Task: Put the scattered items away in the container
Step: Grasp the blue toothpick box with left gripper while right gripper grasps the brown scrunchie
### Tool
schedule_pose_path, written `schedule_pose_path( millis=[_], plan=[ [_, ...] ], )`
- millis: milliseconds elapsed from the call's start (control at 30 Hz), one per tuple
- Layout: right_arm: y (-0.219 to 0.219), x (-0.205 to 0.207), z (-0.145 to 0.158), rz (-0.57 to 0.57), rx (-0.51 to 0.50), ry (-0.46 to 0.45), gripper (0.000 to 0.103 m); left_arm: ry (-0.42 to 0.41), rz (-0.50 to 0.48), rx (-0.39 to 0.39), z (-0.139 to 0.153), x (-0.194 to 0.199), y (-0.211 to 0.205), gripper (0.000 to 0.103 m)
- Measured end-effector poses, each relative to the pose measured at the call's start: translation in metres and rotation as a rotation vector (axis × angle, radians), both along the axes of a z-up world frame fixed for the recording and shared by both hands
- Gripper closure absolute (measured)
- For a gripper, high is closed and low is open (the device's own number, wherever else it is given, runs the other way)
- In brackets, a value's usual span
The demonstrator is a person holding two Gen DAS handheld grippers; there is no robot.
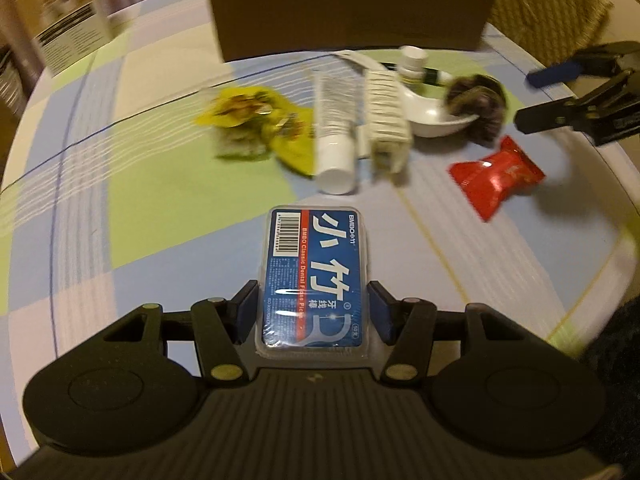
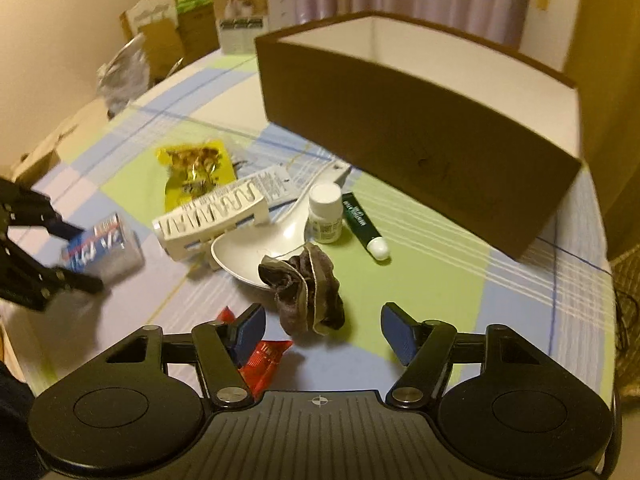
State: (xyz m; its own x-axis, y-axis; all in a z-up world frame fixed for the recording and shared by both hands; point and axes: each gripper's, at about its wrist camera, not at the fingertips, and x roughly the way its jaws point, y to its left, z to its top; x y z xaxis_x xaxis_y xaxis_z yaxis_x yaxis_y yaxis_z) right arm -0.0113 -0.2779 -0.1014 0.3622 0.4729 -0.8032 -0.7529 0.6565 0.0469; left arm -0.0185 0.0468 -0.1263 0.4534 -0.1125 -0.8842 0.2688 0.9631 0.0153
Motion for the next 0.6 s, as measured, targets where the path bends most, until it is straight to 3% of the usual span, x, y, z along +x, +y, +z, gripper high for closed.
schedule_pose_path(
  millis=[233,267,300,333,400,467,600],
  plan=[
    [0.015,0.005,-0.010,0.084,-0.031,-0.017,0.032,-0.002,0.052,0.010,-0.004,0.009,0.015,0.048],
    [0.017,0.005,-0.011,0.086,-0.031,-0.023,0.036,0.001,0.056,0.011,-0.005,0.012,0.016,0.045],
    [0.018,0.005,-0.011,0.092,-0.032,-0.022,0.051,0.001,0.061,0.011,-0.006,0.014,0.017,0.043],
    [0.018,0.005,-0.012,0.096,-0.038,-0.012,0.060,0.001,0.066,0.008,-0.007,0.016,0.018,0.041],
    [0.017,0.007,-0.013,0.083,-0.048,0.004,0.064,-0.001,0.070,0.001,-0.007,0.020,0.020,0.040],
    [0.015,0.005,-0.011,0.081,-0.040,-0.005,0.077,-0.010,0.058,-0.004,-0.007,0.024,0.019,0.049],
    [0.004,0.003,0.002,0.035,0.003,0.006,0.077,-0.006,0.038,0.005,-0.004,0.028,0.018,0.050]
  ],
)
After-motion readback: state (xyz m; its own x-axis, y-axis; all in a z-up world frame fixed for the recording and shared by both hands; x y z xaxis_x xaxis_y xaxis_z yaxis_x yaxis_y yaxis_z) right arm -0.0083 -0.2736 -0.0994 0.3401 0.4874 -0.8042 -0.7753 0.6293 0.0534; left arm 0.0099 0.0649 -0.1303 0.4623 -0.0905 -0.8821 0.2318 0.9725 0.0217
